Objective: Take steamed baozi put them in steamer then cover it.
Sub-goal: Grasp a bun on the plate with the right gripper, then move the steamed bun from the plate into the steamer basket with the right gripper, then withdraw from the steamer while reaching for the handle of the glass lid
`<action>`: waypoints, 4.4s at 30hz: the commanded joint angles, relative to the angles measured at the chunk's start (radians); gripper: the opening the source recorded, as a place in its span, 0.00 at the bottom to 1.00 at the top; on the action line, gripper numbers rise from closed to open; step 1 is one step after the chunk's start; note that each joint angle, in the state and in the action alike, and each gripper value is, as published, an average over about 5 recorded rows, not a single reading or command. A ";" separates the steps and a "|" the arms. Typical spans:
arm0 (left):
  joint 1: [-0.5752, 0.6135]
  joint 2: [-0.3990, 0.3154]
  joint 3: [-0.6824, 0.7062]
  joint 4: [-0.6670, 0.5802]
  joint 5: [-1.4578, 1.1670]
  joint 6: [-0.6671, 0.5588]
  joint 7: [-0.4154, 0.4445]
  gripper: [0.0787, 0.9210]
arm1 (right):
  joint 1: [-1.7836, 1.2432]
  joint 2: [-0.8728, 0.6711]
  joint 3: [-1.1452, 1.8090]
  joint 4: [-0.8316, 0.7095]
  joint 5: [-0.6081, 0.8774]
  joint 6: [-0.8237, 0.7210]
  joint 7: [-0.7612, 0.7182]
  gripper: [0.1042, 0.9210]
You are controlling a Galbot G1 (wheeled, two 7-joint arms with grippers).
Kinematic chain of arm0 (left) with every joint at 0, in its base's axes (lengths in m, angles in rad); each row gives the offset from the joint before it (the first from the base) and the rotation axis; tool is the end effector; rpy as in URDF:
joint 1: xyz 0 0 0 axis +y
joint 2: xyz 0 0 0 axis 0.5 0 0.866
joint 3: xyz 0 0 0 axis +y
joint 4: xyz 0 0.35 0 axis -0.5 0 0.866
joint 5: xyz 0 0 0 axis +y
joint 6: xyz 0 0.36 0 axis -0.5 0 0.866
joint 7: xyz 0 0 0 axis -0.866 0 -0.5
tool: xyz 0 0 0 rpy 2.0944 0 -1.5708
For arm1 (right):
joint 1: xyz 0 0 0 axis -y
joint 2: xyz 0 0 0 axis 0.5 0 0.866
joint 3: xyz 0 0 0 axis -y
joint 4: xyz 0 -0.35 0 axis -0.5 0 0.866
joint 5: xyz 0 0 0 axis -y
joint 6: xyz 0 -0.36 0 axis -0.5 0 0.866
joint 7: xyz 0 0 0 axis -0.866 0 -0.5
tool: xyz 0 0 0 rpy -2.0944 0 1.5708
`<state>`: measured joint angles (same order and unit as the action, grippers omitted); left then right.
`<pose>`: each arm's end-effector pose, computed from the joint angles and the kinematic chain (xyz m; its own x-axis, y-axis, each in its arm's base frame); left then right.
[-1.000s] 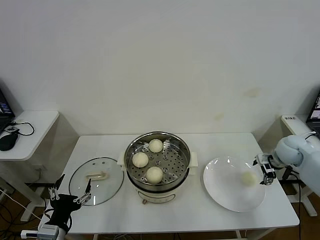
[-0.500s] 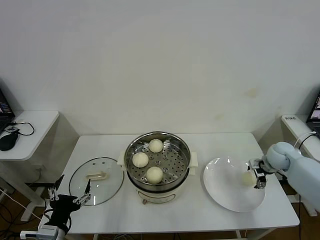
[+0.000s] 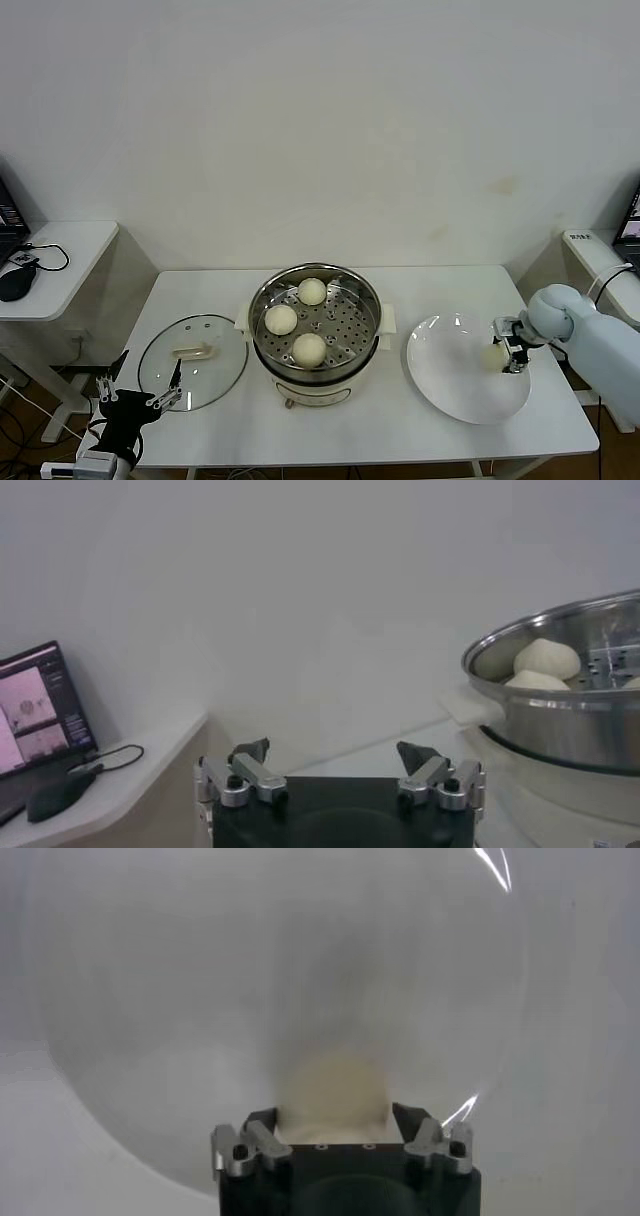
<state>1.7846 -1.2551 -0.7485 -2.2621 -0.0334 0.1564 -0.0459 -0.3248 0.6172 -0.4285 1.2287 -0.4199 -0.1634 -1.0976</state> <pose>0.1360 0.0962 -0.2523 -0.9872 -0.0623 0.1471 -0.0070 0.9367 0.3499 0.4767 -0.2240 -0.2434 -0.2235 0.0595 0.9729 -0.9744 -0.0399 -0.2214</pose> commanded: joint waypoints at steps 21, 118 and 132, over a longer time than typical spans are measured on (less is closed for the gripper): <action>-0.009 0.018 -0.001 -0.008 -0.004 -0.001 -0.001 0.88 | 0.897 0.044 -0.604 0.278 0.503 -0.187 -0.028 0.64; -0.068 0.122 -0.035 0.312 1.142 -0.229 -0.064 0.88 | -1.191 0.721 1.345 0.761 0.657 0.197 0.904 0.88; -0.221 0.146 0.082 0.545 1.373 -0.247 -0.127 0.88 | -1.232 0.762 1.403 0.784 0.661 0.196 0.927 0.88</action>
<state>1.6797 -1.1371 -0.7369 -1.8925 1.0822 -0.0597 -0.1433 -1.4287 1.2785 0.8503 1.9872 0.2602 -0.0090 -0.1742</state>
